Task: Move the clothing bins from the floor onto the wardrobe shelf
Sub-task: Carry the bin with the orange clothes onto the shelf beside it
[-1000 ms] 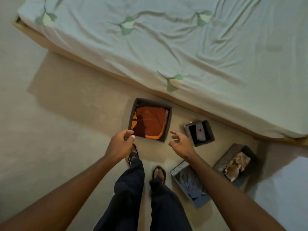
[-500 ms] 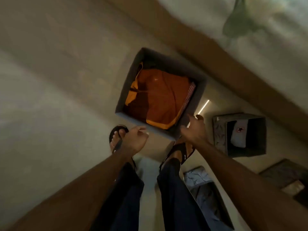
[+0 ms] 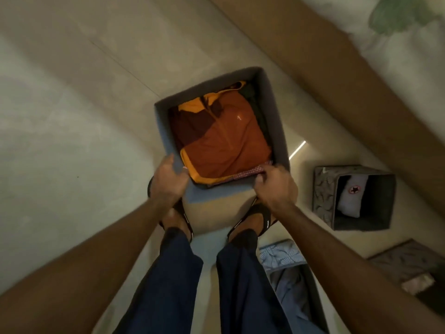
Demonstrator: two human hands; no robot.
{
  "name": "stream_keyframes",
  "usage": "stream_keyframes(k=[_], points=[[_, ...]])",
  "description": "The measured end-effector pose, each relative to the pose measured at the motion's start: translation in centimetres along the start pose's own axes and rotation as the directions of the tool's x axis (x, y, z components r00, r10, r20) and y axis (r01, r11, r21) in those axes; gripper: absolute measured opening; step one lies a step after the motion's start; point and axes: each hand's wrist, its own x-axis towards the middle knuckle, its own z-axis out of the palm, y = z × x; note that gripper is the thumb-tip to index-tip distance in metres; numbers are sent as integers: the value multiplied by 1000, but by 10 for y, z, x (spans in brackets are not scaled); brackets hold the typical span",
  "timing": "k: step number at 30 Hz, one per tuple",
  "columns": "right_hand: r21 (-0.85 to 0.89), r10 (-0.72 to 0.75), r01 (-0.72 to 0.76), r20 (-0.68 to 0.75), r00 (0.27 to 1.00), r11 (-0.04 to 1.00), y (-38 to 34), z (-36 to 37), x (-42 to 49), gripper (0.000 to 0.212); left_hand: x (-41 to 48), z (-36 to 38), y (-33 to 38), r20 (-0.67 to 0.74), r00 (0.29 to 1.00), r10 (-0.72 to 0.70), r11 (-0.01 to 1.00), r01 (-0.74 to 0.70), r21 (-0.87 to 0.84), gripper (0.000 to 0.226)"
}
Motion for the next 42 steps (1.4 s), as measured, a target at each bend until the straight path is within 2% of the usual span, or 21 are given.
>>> stream_keyframes(k=[2,5,9,13,18,23,26,30,33,36,42], points=[[-137,-56,37,-138,989,990,-1,-4,11,43,12,-15,-6,2,1000,21,1000,-21,18,67],[-124,-53,43,-81,995,991,1,-7,30,60,26,-26,-6,-8,998,66,998,-66,16,67],[43,-138,135,66,988,990,-3,0,44,40,39,-22,0,56,997,55,998,-53,-29,56],[-3,-130,131,33,991,991,-9,-2,51,24,49,-16,4,215,975,64,996,-77,50,35],[-46,-121,124,49,991,991,-8,-8,47,28,41,-19,4,208,973,104,984,-130,118,42],[-8,-83,83,74,994,996,2,-32,14,32,4,-37,6,213,958,191,943,-239,232,35],[7,-102,102,79,992,995,10,-60,-23,37,-39,-58,20,244,940,238,920,-299,255,45],[27,-51,50,64,997,998,11,-110,-94,37,-127,-100,56,294,906,305,901,-374,217,68],[32,-15,14,30,999,999,7,-157,-157,34,-193,-139,79,302,898,319,893,-392,220,52],[98,21,-18,-33,999,995,1,-204,-218,40,-255,-183,98,276,893,355,884,-417,212,59],[208,66,-27,-182,981,978,-13,-326,-350,57,-378,-285,139,156,876,456,816,-482,318,59]])
